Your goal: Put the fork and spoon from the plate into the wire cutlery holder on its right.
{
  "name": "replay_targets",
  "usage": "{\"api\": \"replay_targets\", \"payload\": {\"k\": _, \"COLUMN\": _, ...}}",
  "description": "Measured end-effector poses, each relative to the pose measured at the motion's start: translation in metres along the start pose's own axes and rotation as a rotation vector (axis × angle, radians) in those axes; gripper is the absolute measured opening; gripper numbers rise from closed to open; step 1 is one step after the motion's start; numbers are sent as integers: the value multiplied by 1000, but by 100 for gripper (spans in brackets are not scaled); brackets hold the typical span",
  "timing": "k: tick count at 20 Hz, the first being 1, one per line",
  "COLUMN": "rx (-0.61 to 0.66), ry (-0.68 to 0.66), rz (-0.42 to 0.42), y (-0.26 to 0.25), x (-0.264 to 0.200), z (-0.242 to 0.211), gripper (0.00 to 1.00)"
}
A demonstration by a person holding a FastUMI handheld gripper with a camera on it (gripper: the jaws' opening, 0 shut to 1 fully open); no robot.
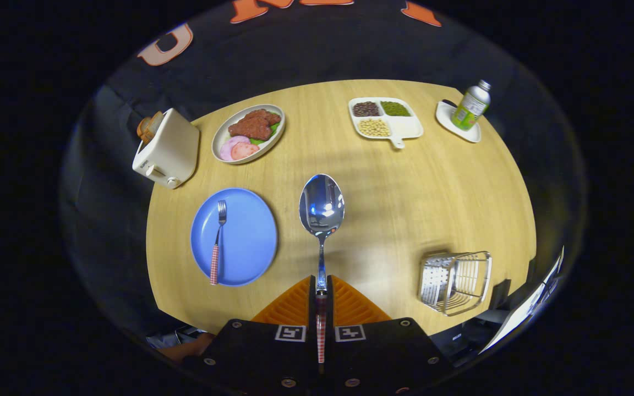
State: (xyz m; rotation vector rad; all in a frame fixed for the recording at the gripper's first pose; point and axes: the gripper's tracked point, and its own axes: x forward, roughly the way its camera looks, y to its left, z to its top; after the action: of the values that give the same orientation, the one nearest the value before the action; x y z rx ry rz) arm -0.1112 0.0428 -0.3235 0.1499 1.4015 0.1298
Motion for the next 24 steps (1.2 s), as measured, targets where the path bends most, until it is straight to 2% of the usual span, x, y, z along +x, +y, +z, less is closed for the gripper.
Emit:
{"api": "replay_targets", "payload": {"k": 4, "rx": 14, "ry": 46, "rz": -55, "y": -68, "x": -19, "z": -16, "gripper": 5}}
{"api": "replay_targets", "payload": {"k": 9, "rx": -8, "ry": 172, "rz": -61, "y": -120, "x": -24, "z": -40, "gripper": 5}}
{"api": "replay_targets", "payload": {"k": 16, "rx": -93, "ry": 420, "rz": -12, "y": -150, "x": -20, "z": -79, "gripper": 5}}
{"api": "replay_targets", "payload": {"k": 21, "rx": -162, "ry": 575, "rz": 11, "y": -161, "x": -26, "z": -94, "gripper": 5}}
{"api": "replay_targets", "payload": {"k": 24, "rx": -160, "ry": 675, "rz": 23, "y": -164, "x": -29, "z": -96, "gripper": 5}}
